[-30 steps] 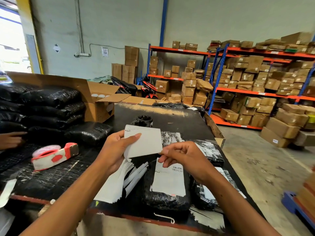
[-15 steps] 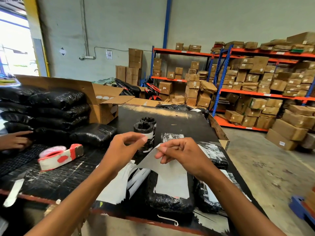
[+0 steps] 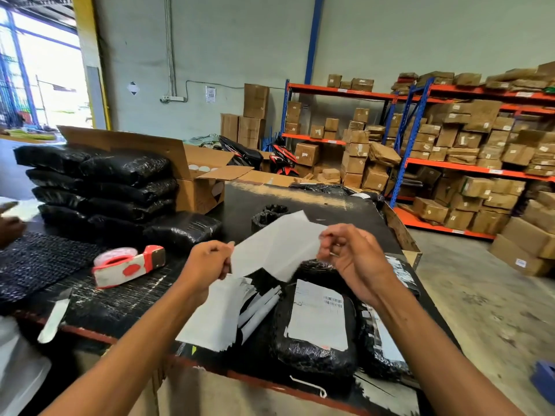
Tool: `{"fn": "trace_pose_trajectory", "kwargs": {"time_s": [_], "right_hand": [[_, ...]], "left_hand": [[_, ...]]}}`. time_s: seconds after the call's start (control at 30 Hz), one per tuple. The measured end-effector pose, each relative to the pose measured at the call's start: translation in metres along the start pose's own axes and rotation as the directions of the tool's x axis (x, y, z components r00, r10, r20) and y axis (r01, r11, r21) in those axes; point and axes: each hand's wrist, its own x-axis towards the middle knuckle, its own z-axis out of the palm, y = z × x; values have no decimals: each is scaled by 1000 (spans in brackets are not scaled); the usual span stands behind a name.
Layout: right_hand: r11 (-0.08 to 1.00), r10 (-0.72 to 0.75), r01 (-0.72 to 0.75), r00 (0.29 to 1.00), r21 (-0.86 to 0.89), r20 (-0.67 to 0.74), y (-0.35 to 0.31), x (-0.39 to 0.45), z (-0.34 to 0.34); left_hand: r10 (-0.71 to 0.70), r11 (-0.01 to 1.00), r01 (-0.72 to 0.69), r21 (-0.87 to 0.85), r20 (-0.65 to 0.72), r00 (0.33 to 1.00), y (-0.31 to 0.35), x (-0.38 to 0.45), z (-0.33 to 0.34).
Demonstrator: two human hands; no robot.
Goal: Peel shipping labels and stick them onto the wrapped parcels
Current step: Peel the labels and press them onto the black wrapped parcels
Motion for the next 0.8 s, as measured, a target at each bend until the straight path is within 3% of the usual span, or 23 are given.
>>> {"fn": "trace_pose_trajectory", "kwargs": {"time_s": [0.1, 0.17, 0.3, 0.37, 0.43, 0.53, 0.63, 0.7, 0.8], "right_hand": [[998, -18, 23, 996, 56, -91, -5, 9, -17], [994, -49, 69, 976, 86, -214, -4, 15, -27], [980, -180, 197, 821, -28, -542, -2, 26, -32], [970, -234, 222, 741, -98, -630, -3, 32, -30], [962, -253, 256, 714, -93, -653, -4, 38, -30], [968, -244, 224, 764, -109, -598, 0, 46, -28], [949, -134, 2, 907, -314, -399, 18, 52, -17], [854, -9, -129, 965, -503, -263, 36, 54, -6], [669, 120, -144, 989, -729, -85, 64, 56, 9]], "left_hand": [[-177, 971, 178, -160, 23, 984, -22, 15, -19], [-213, 960, 212, -180, 16, 977, -33, 22, -27], [-166, 981, 149, -123, -141, 976, -38, 26, -35], [-101, 991, 78, -113, -208, 973, -37, 26, -41], [-44, 994, 15, -112, -256, 966, -36, 24, -47], [10, 992, -48, -113, -320, 947, -32, 20, -53], [81, 988, -116, -97, -309, 948, -27, 14, -54], [121, 987, -146, -67, -286, 951, -22, 10, -53], [157, 983, -177, -51, -275, 948, -13, 6, -49]]}}
